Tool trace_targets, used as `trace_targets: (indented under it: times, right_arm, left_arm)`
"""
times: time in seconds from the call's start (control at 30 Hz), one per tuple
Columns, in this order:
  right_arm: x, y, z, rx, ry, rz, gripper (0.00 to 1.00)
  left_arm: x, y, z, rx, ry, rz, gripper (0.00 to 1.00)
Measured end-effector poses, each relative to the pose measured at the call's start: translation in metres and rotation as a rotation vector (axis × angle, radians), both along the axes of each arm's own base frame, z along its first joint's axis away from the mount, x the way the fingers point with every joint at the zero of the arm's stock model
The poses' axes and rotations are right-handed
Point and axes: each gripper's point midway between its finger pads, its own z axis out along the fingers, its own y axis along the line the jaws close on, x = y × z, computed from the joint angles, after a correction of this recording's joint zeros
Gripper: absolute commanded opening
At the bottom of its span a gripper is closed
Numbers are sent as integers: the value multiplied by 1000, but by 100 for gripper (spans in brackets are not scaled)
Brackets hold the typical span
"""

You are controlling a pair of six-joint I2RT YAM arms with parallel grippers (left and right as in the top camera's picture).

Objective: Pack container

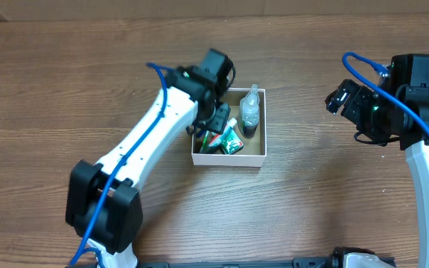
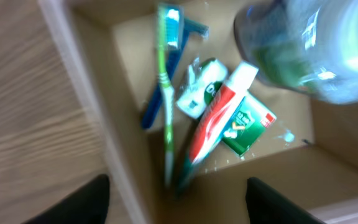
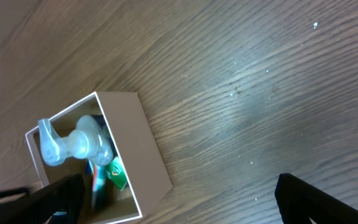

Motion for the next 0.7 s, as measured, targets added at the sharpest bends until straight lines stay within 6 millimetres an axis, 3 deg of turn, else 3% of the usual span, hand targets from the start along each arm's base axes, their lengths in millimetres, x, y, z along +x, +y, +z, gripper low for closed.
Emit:
trace_targets:
  times: [0.07, 0.1, 0.17, 0.2, 0.33, 0.47, 0.7]
  right_arm:
    - [0, 0, 0, -1, 0, 0, 100]
    - [0, 0, 0, -1, 0, 0, 100]
    - [0, 0, 0, 0, 0, 0, 100]
    - [0, 0, 0, -1, -1, 0, 100]
    - [0, 0, 0, -1, 0, 0, 100]
    - [0, 0, 0, 0, 0, 0, 100]
    - [0, 0, 0, 0, 0, 0, 100]
  left_arm:
    - [5, 15, 43, -1, -48, 34, 93]
    - [8, 31, 80, -9, -107, 73, 100]
    - [7, 58, 123, -18, -194, 133, 100]
    - [-1, 85, 158, -22, -267, 205, 100]
    - [-38, 159, 217, -12, -408, 417, 100]
    - [-57, 193, 228, 17, -429, 530, 100]
    - [-57, 197, 219, 38, -388, 542, 100]
